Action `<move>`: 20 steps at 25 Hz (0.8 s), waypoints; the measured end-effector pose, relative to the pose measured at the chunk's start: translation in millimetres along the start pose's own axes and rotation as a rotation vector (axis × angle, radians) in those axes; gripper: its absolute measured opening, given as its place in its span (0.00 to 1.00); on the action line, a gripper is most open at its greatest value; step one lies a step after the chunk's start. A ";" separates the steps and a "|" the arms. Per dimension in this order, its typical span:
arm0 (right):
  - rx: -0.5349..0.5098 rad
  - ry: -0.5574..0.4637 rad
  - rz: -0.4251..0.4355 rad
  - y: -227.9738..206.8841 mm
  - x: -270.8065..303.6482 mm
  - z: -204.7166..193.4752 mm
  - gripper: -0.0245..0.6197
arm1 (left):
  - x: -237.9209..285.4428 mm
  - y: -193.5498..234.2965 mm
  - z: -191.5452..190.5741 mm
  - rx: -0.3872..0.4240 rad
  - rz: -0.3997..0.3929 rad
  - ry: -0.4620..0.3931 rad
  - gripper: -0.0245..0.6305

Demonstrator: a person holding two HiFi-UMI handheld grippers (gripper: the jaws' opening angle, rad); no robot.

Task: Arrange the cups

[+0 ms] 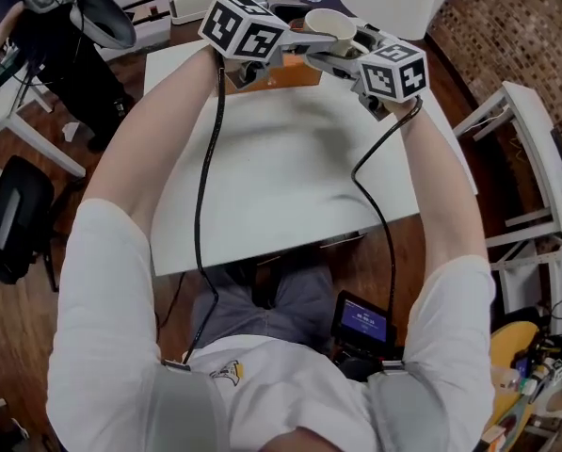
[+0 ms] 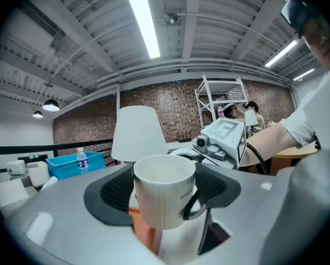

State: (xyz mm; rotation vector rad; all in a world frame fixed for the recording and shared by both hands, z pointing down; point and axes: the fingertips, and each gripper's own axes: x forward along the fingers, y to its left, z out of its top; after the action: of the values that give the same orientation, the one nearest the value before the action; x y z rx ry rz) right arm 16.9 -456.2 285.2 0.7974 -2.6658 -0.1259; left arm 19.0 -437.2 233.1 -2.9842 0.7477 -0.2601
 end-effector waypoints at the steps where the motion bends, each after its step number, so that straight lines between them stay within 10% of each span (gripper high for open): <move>1: -0.001 -0.003 -0.008 -2.4 7.6 4.6 0.70 | -1.8 7.6 1.0 -0.017 0.016 -0.002 0.56; 12: 0.060 0.034 -0.167 -28.7 71.3 6.3 0.70 | -30.9 69.7 -14.6 -0.266 0.335 -0.127 0.43; 20: 0.144 0.058 -0.238 -47.0 88.0 -14.8 0.70 | -67.8 61.9 -27.2 -0.299 0.349 -0.187 0.29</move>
State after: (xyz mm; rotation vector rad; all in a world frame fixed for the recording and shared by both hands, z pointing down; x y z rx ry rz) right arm -22.1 -543.4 317.6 1.1450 -2.5392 0.0300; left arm -73.4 -460.0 244.0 -3.0032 1.3624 0.1594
